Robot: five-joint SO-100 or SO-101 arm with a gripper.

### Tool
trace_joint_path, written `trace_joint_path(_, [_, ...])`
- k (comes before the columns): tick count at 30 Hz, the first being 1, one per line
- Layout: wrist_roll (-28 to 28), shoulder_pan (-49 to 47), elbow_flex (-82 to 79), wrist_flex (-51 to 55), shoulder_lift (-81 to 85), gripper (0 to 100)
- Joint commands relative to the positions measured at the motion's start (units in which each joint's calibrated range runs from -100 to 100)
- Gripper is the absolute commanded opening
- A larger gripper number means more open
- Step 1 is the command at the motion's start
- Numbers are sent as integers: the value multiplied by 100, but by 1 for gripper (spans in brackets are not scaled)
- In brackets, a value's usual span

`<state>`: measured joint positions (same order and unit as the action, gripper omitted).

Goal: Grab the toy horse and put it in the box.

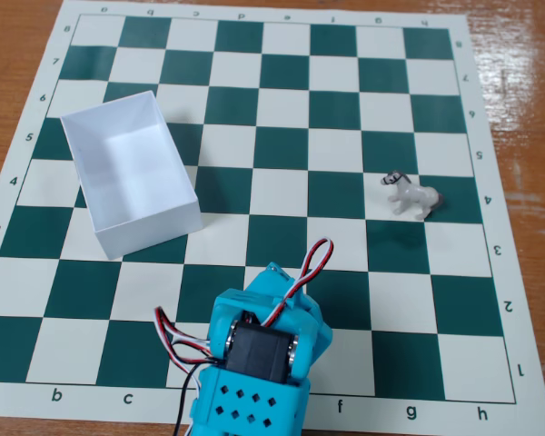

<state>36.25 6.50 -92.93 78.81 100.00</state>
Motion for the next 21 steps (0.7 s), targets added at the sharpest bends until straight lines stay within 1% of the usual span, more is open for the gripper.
trace_joint_path(1, [21, 550, 85, -74, 0, 0])
trace_joint_path(14, [26, 543, 103, -74, 0, 0])
trace_joint_path(16, [138, 572, 185, -107, 0, 0])
trace_joint_path(21, [177, 722, 749, -688, -88, 0])
